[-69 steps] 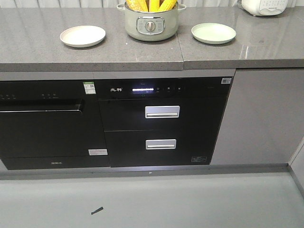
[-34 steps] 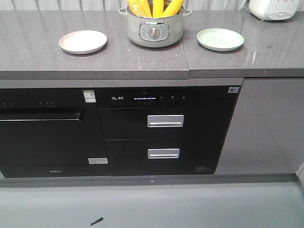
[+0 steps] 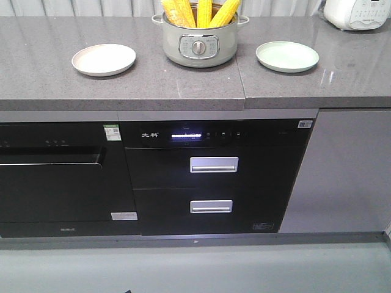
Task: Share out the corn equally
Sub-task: 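Drive closer and align the base in front of the pot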
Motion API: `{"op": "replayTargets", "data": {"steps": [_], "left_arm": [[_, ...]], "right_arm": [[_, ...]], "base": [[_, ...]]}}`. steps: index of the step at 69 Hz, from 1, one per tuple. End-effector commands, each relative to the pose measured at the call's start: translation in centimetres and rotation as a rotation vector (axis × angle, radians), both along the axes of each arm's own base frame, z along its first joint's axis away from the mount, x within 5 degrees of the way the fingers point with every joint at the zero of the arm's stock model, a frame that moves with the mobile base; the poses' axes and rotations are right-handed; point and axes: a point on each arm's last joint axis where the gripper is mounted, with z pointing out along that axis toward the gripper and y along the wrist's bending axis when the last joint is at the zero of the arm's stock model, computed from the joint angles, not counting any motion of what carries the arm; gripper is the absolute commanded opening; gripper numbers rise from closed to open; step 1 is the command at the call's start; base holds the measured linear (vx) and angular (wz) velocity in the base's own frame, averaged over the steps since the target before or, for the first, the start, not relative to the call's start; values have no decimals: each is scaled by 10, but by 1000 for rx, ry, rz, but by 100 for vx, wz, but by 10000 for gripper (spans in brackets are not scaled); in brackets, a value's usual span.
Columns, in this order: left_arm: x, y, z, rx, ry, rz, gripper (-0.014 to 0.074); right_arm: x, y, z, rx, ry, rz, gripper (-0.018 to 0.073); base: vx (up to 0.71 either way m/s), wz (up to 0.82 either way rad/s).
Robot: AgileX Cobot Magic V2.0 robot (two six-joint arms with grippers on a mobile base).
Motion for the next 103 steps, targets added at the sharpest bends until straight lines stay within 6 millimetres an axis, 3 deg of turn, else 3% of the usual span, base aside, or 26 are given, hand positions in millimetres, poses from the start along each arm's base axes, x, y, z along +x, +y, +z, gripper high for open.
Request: {"op": "replayTargets", "data": {"steps": [1,103], "left_arm": [[0,0,8,-16,-92,0,-8],[0,0,8,-16,-92,0,-8]], "right_arm": [[-1,0,6,-8,-80,0,-8],[-1,0,6,-8,-80,0,-8]], "base": [[9,0],[10,0]]}}
